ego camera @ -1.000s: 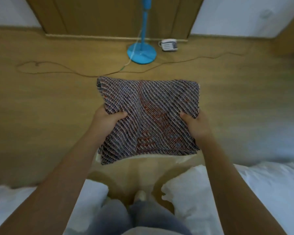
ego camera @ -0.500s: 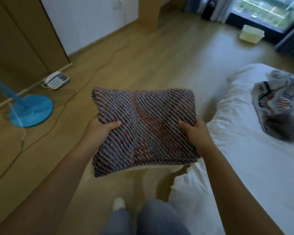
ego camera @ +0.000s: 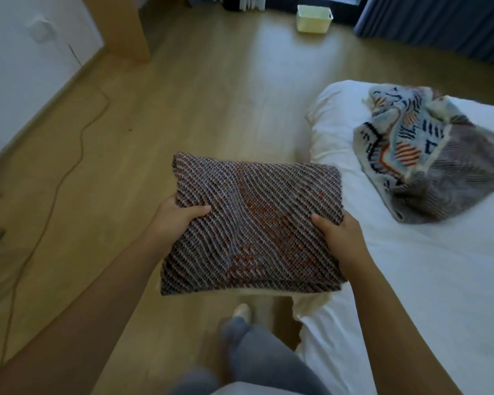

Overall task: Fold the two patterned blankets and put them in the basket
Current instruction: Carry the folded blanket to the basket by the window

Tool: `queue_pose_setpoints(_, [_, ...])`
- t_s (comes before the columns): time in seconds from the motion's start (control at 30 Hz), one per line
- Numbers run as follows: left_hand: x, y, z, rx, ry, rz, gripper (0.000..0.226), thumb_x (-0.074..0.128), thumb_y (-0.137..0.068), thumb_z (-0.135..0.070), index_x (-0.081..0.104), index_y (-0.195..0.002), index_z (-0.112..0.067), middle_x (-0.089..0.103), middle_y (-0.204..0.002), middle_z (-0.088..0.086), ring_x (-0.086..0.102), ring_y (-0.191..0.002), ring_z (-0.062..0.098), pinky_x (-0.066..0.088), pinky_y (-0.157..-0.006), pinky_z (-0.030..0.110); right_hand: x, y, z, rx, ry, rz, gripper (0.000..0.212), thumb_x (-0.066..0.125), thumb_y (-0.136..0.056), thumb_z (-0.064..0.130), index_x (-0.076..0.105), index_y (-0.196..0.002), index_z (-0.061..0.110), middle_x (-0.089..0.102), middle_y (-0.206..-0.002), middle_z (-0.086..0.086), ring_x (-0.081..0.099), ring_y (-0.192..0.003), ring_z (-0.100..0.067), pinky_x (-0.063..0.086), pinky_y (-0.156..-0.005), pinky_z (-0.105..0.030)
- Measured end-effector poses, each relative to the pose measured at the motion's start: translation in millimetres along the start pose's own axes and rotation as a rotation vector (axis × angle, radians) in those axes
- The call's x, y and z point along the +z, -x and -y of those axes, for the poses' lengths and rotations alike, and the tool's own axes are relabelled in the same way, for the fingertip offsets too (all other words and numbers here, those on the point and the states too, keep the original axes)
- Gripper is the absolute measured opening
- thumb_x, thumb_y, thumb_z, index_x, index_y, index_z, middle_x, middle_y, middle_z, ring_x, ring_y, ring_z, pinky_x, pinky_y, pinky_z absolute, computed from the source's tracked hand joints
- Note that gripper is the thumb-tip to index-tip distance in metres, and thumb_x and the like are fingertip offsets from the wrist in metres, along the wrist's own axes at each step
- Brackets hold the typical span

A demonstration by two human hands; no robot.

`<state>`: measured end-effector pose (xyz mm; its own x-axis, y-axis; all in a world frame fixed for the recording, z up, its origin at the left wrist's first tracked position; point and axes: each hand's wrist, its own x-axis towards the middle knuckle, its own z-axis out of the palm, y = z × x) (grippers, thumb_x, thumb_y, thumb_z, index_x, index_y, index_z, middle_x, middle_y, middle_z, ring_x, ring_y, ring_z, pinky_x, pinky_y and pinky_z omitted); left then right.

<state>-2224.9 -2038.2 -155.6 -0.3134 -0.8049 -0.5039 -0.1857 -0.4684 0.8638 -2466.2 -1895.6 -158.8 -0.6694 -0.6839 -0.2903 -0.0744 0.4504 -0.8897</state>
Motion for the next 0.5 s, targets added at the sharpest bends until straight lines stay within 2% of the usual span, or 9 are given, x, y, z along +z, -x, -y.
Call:
queue_pose_setpoints(0.13, [26, -80, -52, 0.007, -0.017, 0.045, 0.046, 0.071, -0.079, -0.013, 0.056, -0.122, -0.013, 0.065, -0.115, 0.006, 0.064, -0.099, 0.026, 0.049, -0.092, 0.044, -3, -83, 35, -0.002, -0.006, -0.041, 0.039, 0.062, -0.086, 0.023, 0.054, -0.123, 0.013, 0.056, -0.101, 0.004, 0.054, -0.087, -0.014, 0.040, -0.076, -0.025])
queue_pose_setpoints(0.23, [38, -143, -93, 0.035, -0.011, 0.079, 0.035, 0.072, -0.078, -0.014, 0.061, -0.110, -0.019, 0.068, -0.109, 0.004, 0.067, -0.092, 0.023, 0.053, -0.077, 0.035, 2, -148, 62, -0.010, -0.051, -0.058, 0.033, 0.062, -0.085, 0.023, 0.057, -0.117, 0.018, 0.059, -0.099, 0.004, 0.056, -0.080, -0.005, 0.042, -0.067, -0.019])
queue_pose_setpoints(0.4, [55, -262, -164, 0.050, 0.008, 0.081, 0.042, 0.073, -0.076, -0.013, 0.058, -0.116, -0.015, 0.069, -0.105, 0.002, 0.067, -0.092, 0.023, 0.053, -0.077, 0.035, 23, -267, 107, -0.006, -0.069, -0.134, 0.037, 0.064, -0.084, 0.023, 0.057, -0.119, 0.013, 0.061, -0.104, 0.000, 0.059, -0.091, -0.019, 0.044, -0.079, -0.029])
queue_pose_setpoints(0.5, [66, -339, -213, 0.058, 0.004, 0.097, 0.039, 0.073, -0.076, -0.014, 0.059, -0.112, -0.017, 0.069, -0.102, 0.000, 0.068, -0.089, 0.022, 0.053, -0.074, 0.034, 36, -342, 139, -0.020, -0.082, -0.164, 0.035, 0.063, -0.085, 0.022, 0.058, -0.118, 0.013, 0.060, -0.097, 0.006, 0.057, -0.080, -0.007, 0.044, -0.068, -0.021])
